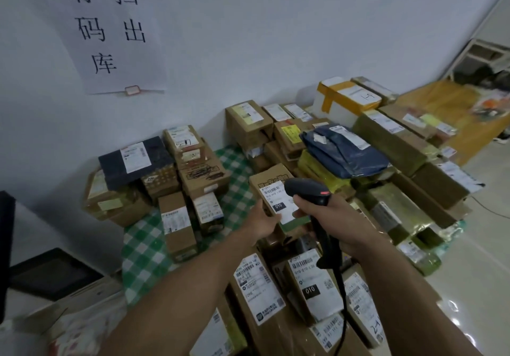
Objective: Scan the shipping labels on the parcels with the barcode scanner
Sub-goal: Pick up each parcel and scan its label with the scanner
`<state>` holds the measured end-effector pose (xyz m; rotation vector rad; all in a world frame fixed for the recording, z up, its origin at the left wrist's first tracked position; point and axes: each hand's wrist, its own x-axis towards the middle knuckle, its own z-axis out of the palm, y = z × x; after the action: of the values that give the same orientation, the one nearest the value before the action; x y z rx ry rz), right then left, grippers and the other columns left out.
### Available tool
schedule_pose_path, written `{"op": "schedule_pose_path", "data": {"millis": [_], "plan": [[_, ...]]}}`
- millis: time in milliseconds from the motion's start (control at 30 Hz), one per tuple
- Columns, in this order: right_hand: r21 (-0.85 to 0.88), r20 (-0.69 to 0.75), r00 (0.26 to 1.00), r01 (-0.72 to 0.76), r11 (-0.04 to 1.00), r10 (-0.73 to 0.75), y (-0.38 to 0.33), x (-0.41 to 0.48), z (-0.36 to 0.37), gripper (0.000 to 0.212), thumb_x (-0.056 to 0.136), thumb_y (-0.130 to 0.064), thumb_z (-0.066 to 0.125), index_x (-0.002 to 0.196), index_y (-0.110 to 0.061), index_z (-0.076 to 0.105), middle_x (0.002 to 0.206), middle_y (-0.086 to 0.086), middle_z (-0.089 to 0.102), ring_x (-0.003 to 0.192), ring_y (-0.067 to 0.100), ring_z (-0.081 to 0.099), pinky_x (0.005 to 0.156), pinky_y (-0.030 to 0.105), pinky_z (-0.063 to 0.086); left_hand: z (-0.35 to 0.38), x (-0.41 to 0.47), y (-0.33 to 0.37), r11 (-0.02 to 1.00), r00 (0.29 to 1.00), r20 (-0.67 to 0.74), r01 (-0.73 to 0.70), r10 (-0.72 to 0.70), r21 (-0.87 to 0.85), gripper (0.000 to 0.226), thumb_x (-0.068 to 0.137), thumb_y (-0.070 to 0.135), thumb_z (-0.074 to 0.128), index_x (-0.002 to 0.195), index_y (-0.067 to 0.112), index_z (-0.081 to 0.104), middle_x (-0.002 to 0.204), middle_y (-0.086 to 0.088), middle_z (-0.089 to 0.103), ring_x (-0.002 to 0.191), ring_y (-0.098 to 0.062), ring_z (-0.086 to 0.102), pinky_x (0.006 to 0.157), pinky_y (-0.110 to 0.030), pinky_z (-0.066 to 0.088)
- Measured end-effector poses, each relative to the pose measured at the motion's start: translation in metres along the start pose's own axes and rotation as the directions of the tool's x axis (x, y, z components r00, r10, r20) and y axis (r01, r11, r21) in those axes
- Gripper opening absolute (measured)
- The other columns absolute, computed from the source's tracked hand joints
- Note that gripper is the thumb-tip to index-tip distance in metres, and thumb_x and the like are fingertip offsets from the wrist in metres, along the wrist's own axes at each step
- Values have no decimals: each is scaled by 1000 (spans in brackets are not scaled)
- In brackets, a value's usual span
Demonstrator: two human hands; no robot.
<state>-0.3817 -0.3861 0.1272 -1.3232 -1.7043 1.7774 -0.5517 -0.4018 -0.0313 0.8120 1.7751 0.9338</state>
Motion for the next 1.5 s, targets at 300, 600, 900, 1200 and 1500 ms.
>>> {"op": "schedule_pose_path", "data": {"millis": [300,600,900,1200,1500], "plan": [[19,172,984,53,998,-56,-39,16,40,24,99,-28,70,123,-29,67,90,4,72,67,19,67,52,26,48,-59,-5,-11,1000,991,-133,12,-15,-20,16,95,24,72,110,22,65,101,5,73,87,-13,68,70,-26,52],[-100,282,959,24,995,5,-68,85,91,23,97,-30,73,119,-23,69,91,7,71,67,17,68,54,23,51,-173,44,-11,999,809,-588,-20,1,-25,32,97,20,69,128,17,60,123,-1,60,109,-20,63,90,-27,56],[-167,247,964,-54,984,95,-46,163,112,17,97,-32,74,111,-25,70,85,2,71,62,12,67,57,27,52,-232,131,4,966,793,-610,151,9,211,68,106,51,43,164,26,18,168,-13,17,152,-39,22,121,-56,28],[-98,209,972,-90,991,109,-33,199,110,15,97,-29,73,112,-26,71,87,5,73,61,14,63,57,29,51,-250,161,-9,957,700,-657,147,-281,-252,86,90,38,76,157,12,29,153,-13,44,135,-36,52,109,-52,49],[-73,225,970,-77,994,92,-31,202,106,16,97,-28,73,113,-25,71,86,4,74,64,17,64,67,36,53,-232,139,-26,957,856,-493,11,-158,-288,99,95,18,73,165,17,4,163,-7,39,149,-29,38,120,-45,33]]}}
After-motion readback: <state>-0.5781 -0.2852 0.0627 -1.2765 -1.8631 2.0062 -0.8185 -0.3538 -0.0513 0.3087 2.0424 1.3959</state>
